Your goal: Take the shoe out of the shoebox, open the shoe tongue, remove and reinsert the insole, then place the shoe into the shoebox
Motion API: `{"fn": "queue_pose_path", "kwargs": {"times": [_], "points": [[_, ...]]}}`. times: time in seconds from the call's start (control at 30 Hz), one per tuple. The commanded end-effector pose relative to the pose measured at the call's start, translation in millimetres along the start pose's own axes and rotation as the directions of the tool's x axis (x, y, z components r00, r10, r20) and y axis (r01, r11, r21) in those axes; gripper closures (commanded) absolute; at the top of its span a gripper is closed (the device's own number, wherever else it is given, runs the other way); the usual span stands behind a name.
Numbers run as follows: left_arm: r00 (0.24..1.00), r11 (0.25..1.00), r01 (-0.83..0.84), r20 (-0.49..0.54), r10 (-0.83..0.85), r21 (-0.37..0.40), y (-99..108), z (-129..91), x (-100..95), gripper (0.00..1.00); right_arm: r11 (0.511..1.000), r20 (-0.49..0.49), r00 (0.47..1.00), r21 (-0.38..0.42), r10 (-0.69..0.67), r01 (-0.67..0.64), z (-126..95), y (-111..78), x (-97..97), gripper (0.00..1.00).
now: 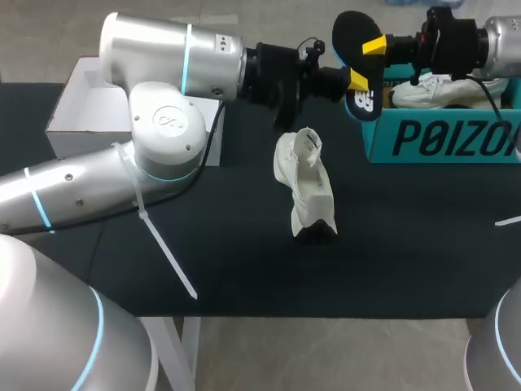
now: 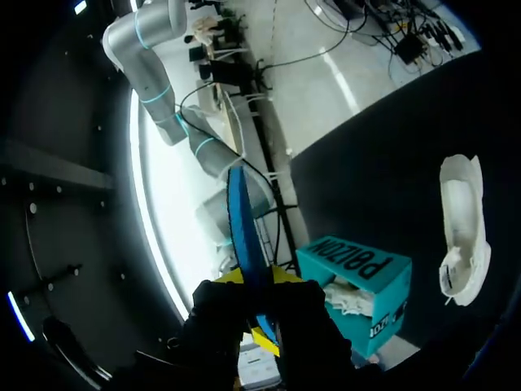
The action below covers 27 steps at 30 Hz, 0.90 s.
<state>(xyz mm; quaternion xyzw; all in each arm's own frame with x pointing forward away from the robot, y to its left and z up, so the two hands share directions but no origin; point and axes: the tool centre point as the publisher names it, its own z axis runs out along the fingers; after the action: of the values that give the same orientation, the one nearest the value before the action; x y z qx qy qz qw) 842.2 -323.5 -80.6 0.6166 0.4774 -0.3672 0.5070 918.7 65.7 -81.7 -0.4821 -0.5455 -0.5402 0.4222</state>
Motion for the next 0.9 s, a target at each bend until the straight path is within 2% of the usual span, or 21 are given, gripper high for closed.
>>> {"fn": "queue_pose_path", "kwargs": {"times": [0.03,0.13,0.2,0.33,0.37,0.63,0.9], "points": [[0.995,0.998,-0.061,-0.076,0.063,0.021,8.3,-10.3,-10.4,0.0,1.0,0.017,1.0,0.003,-0.001,0.001,1.7,3.3,0.8,1.0],[0.979,0.992,-0.117,-0.166,0.122,0.037,16.9,-23.5,-16.2,0.0,1.0,0.025,1.0,-0.003,0.006,-0.006,0.2,1.6,-0.9,1.0],[0.956,0.985,-0.144,-0.243,0.163,0.092,23.9,-31.3,-19.6,0.0,1.0,0.018,1.0,-0.007,0.013,-0.013,0.4,0.1,-5.5,1.0],[0.917,0.978,-0.19,-0.339,0.208,0.084,38.7,-37.6,-26.0,0.0,1.0,0.02,1.0,0.006,0.022,-0.022,2.4,0.4,-8.5,1.0],[0.899,0.973,-0.225,-0.373,0.23,0.058,44.1,-38.7,-28.2,0.0,1.0,0.022,0.999,0.006,0.023,-0.023,2.8,0.5,-8.8,1.0],[0.899,0.973,-0.225,-0.373,0.23,0.058,44.1,-38.7,-28.2,0.0,0.999,0.01,0.999,-0.026,0.036,-0.036,4.6,2.7,-3.3,1.0],[0.899,0.973,-0.225,-0.373,0.23,0.058,44.1,-38.7,-28.2,0.0,0.998,0.062,0.996,0.014,0.057,-0.058,14.6,20.2,-1.3,1.0]]}}
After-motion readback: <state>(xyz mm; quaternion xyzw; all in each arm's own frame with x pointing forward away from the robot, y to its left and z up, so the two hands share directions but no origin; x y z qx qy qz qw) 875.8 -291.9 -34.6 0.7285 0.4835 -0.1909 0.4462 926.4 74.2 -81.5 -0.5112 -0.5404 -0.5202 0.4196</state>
